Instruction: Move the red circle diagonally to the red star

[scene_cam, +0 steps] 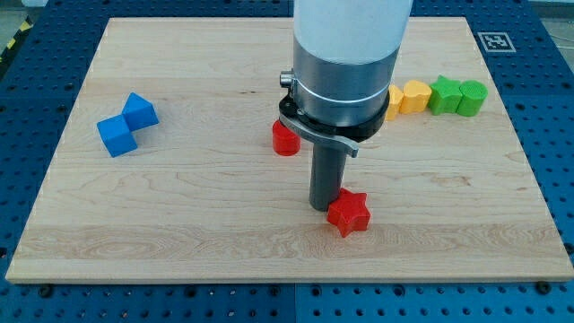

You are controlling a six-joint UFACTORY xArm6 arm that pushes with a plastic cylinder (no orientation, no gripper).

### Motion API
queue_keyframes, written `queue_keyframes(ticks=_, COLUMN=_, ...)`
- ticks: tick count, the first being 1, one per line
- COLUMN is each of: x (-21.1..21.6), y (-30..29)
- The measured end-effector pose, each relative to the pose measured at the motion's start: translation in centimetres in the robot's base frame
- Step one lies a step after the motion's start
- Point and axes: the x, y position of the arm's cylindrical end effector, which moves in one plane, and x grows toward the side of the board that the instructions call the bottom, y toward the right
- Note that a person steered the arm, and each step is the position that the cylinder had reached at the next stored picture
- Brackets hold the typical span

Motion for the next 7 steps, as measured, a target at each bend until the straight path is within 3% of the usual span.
queue_keyframes(ticks=3, x=-4.2, y=-6.9)
queue_keyframes(ticks=7, x=-11.4, y=-4.9)
